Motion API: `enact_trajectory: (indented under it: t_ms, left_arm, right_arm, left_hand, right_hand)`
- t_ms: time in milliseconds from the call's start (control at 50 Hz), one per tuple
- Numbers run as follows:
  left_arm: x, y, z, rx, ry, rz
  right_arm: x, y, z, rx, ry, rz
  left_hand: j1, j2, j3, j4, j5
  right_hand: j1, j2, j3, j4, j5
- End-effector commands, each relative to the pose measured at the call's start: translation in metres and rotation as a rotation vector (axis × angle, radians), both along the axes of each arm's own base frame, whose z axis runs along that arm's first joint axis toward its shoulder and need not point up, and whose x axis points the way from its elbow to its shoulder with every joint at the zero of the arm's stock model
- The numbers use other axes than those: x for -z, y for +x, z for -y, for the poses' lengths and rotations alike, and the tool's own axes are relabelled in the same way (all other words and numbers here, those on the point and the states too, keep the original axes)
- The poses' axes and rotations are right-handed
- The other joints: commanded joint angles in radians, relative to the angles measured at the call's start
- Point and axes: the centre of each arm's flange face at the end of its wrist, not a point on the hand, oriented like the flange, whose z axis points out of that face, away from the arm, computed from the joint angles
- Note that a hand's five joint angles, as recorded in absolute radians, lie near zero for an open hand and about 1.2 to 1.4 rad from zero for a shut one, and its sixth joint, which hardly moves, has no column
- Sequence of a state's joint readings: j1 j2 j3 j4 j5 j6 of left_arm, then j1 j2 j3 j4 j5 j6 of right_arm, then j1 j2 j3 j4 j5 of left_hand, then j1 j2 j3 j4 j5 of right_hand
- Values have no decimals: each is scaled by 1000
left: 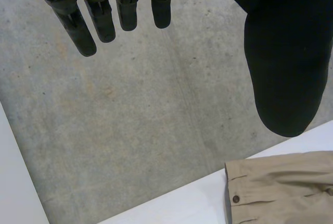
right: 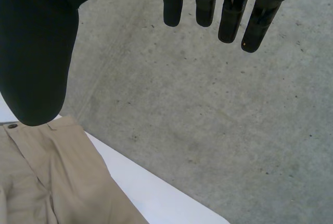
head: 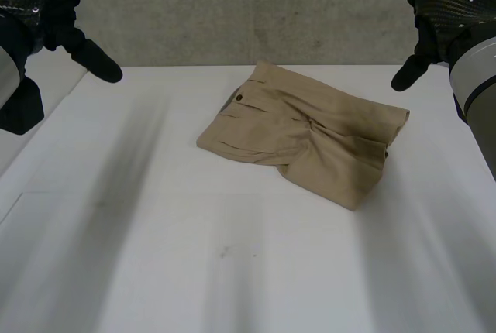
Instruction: Fold the shorts.
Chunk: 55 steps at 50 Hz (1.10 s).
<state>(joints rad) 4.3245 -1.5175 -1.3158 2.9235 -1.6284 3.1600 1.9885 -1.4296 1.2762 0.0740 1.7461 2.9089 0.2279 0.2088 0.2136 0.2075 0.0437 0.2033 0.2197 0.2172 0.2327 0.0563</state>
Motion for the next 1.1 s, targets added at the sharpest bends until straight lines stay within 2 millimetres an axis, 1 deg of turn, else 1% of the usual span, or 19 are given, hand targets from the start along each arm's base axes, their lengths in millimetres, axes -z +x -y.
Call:
enact_trajectory:
  t_ms: [20, 120, 180, 220, 240, 280, 300, 360, 380, 400, 460, 480, 540, 560, 620, 640, 780, 860, 1100]
  left_arm:
    - [8, -1, 2, 1, 21, 8]
    - [16, -3, 8, -2, 43, 19]
    - [23, -6, 11, 2, 59, 26]
    - [30, -8, 15, 4, 70, 30]
    - [37, -10, 19, 7, 78, 34]
    - [46, -13, 26, 8, 83, 39]
    - [51, -15, 29, 11, 86, 44]
    - [72, -24, 46, 22, 70, 79]
    - [77, -27, 51, 23, 65, 94]
    - [89, -31, 60, 26, 54, 126]
    - [108, -41, 73, 44, 38, 187]
    - [123, -49, 81, 69, 31, 233]
    - [143, -64, 91, 135, 9, 283]
    - [158, -72, 99, 176, 0, 313]
    - [178, -82, 112, 239, -13, 345]
    - [191, -89, 118, 279, -16, 358]
    - [238, -106, 148, 379, -6, 375]
    - [255, -106, 161, 376, 11, 379]
    - [282, -113, 180, 379, -8, 396]
  right_arm:
    - [1, -4, 4, 12, 4, -2]
    - [-2, -2, 4, -9, -2, -4]
    - [2, 5, 2, -85, 7, -36]
    - [7, 9, -1, -137, 31, -66]
    - [13, 14, -8, -212, 71, -110]
    - [21, 17, -14, -272, 118, -154]
    - [31, 20, -19, -321, 174, -179]
    - [51, 23, -23, -374, 261, -210]
    - [65, 23, -23, -384, 308, -228]
    - [70, 23, -24, -386, 324, -231]
    - [85, 22, -25, -388, 358, -238]
    - [89, 22, -25, -388, 366, -239]
    - [101, 19, -25, -383, 375, -240]
    - [105, 18, -25, -380, 377, -240]
    - [119, 13, -25, -367, 394, -239]
    - [122, 12, -26, -366, 399, -240]
    - [145, 7, -32, -363, 422, -243]
    - [150, 2, -30, -345, 424, -238]
    - [156, -5, -25, -317, 432, -233]
  left_hand:
    - [-53, -34, -39, -33, -44]
    - [-53, -34, -39, -33, -44]
    - [-53, -34, -39, -33, -44]
    - [-53, -34, -39, -33, -44]
    - [-53, -34, -39, -33, -44]
    - [-53, -34, -39, -33, -44]
    - [-53, -34, -39, -33, -44]
    - [-44, -25, -30, -23, -34]
    - [-41, -22, -27, -20, -31]
    - [-35, -16, -21, -15, -25]
    - [-32, -13, -18, -12, -22]
    - [-18, 2, -3, 3, -8]
    - [-9, 11, 6, 12, 1]
    - [18, 37, 32, 38, 27]
    - [62, 81, 76, 82, 72]
    - [68, 87, 82, 88, 77]
    - [161, 180, 176, 182, 171]
    - [170, 190, 185, 191, 180]
    - [165, 184, 179, 185, 174]
  right_hand:
    - [-29, -45, -43, -58, -56]
    - [-29, -45, -43, -58, -56]
    - [-29, -45, -43, -58, -56]
    - [-29, -45, -43, -58, -56]
    - [-29, -45, -43, -58, -56]
    - [-29, -45, -43, -58, -56]
    - [-29, -45, -43, -58, -56]
    - [-29, -45, -43, -58, -56]
    - [-29, -45, -43, -58, -56]
    - [-29, -45, -43, -58, -56]
    - [-29, -45, -43, -58, -56]
    - [-29, -45, -43, -58, -56]
    - [-29, -45, -43, -58, -56]
    - [-29, -45, -43, -58, -56]
    - [-29, -45, -43, -58, -56]
    - [-29, -45, -43, -58, -56]
    - [-29, -45, -43, -58, -56]
    - [-29, -45, -43, -58, -56]
    - [-29, -45, -43, -58, -56]
